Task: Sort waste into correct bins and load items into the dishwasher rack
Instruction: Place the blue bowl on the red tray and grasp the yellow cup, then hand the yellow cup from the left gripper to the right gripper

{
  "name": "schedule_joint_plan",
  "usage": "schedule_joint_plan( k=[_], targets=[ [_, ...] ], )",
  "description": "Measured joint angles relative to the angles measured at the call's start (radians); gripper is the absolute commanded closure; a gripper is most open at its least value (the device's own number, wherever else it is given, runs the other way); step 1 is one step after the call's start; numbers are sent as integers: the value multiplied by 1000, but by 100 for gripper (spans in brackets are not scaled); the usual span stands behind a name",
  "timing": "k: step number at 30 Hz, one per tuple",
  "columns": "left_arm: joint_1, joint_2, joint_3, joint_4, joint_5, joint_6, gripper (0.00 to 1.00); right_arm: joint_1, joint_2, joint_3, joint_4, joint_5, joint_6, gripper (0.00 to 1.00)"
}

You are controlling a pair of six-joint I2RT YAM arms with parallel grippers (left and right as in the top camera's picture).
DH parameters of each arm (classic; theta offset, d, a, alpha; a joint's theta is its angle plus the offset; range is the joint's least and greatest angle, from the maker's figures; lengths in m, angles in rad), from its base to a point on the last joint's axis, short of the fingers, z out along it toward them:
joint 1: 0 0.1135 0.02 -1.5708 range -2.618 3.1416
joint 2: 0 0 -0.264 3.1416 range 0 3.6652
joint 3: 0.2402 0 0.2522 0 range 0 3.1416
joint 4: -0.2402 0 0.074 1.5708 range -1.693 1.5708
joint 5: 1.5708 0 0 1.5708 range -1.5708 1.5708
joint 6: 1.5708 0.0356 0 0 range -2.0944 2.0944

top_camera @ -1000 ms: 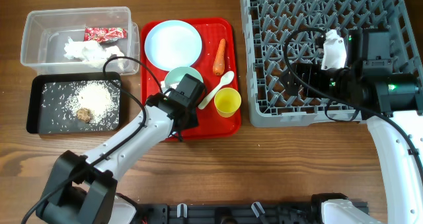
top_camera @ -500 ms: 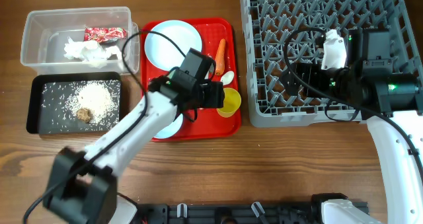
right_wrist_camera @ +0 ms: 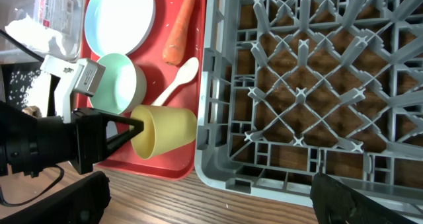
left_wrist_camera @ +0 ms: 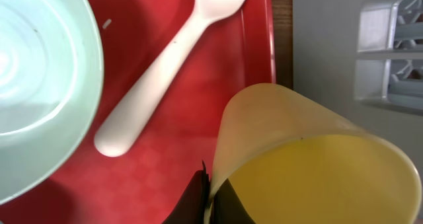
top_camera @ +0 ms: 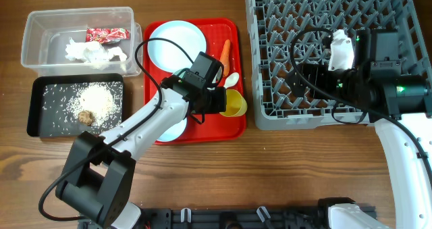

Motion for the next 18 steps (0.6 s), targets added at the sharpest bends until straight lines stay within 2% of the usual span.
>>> schedule_joint_plan(
  k=[2,5,9,13,16,18],
  targets=[
    [5,-1,0,0,27,-11,96,0,0,0,0,-1,0,0],
    [68,-55,0,0,153,-19,96,0,0,0,5,-52,0,0],
    [257,-223,0,10,404,-23,96,0,0,0,67,-187,0,0],
    [395,-318,2,104,690,-19,96,0,0,-11,241,-381,2,0],
    [433,-324,2,244,914,-35,96,29,6,-20,397,-558,4,0],
    [436,-325,2,319,1008,-63,96,70,15,-23,482,-645,3,0]
  ],
)
